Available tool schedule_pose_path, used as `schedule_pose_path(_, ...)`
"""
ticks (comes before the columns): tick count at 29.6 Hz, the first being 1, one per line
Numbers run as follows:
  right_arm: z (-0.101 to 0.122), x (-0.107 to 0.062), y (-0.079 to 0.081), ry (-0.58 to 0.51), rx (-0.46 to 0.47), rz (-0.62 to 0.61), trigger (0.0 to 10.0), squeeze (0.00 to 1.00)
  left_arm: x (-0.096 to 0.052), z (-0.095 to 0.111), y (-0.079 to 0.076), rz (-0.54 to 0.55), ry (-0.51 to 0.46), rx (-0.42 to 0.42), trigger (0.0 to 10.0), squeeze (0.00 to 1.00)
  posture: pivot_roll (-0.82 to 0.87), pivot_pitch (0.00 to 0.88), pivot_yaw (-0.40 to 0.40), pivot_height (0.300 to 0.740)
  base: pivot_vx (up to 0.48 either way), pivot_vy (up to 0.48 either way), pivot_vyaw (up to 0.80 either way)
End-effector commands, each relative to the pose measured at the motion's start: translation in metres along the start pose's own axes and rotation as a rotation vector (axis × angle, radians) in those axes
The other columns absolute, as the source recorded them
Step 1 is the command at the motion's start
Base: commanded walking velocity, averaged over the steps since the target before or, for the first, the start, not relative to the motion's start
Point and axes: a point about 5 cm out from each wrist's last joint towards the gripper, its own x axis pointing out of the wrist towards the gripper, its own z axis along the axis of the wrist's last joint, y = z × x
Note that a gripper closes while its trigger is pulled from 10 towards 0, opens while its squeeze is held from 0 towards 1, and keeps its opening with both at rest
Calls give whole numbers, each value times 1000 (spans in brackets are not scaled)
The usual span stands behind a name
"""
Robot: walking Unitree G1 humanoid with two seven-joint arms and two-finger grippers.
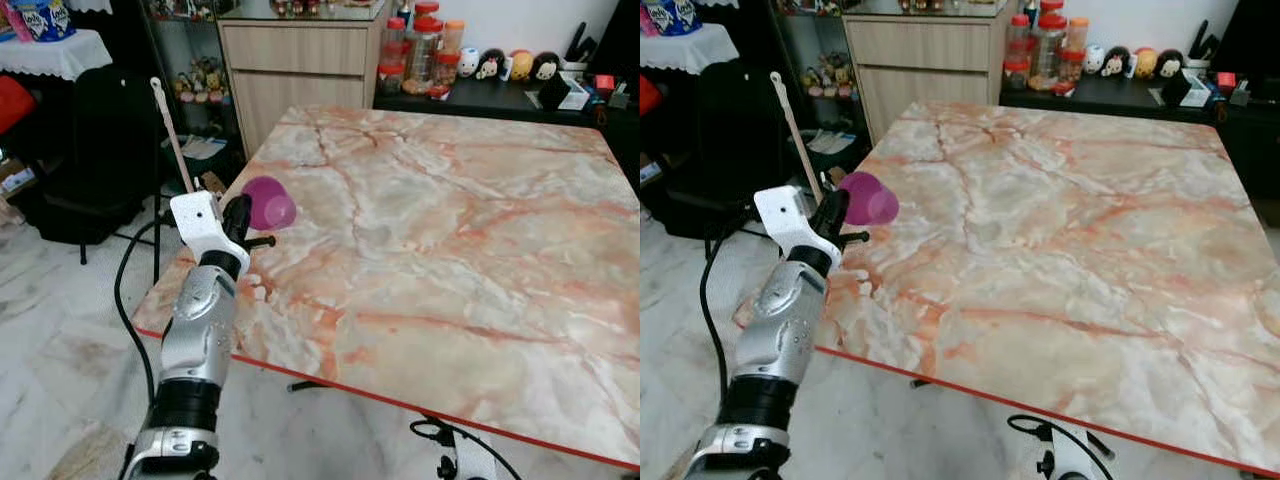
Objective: Setting the table
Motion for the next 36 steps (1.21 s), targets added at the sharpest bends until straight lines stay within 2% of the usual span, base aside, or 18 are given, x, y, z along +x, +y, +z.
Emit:
schedule_pose_path(1,-9,-1,-1,40,-18,-6,10000,0,4,7,3,22,-33,22,10000,0,37,0,36,740,0,-428,0)
schedule_pose_path(7,-16,-2,-1,74,-23,-7,10000,0,11,14,11,48,-55,58,10000,0,28,0,43,740,0,-465,-592)
schedule_pose_path(17,-10,-1,-1,53,-35,-6,10000,0,14,19,12,68,-84,78,10000,0,33,0,38,740,0,-472,0)
schedule_pose_path(36,-3,0,3,17,6,15,10000,0,13,15,15,98,-79,104,10000,0,29,0,36,740,0,-458,0)
